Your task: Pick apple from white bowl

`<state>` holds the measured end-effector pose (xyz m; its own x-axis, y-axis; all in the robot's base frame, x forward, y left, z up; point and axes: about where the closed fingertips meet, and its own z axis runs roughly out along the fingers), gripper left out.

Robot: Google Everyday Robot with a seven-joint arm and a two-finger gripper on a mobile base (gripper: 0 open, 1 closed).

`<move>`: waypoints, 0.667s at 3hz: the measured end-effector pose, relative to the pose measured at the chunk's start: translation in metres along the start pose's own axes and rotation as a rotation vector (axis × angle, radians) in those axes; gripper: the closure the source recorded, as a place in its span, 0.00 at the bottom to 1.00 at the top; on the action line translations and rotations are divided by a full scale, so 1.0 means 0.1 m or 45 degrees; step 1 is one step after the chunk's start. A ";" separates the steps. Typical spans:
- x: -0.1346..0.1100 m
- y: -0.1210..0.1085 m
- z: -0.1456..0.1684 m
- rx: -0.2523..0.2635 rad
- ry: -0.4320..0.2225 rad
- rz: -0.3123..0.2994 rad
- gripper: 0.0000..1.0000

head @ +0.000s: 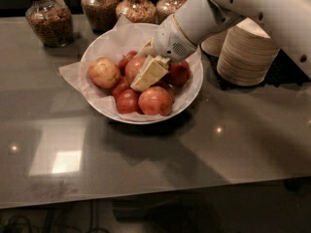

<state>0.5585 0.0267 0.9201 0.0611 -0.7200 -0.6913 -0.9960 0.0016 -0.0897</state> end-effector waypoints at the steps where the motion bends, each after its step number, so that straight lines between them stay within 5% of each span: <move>1: -0.05 0.04 -0.02 -0.013 -0.018 -0.009 1.00; 2: -0.21 0.10 -0.19 0.008 -0.170 -0.037 1.00</move>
Offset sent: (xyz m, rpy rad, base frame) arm -0.0301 -0.0123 0.0730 0.3505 -0.0521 0.0347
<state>0.5461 0.0288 0.9472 0.0983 -0.6208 -0.7778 -0.9933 -0.0130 -0.1151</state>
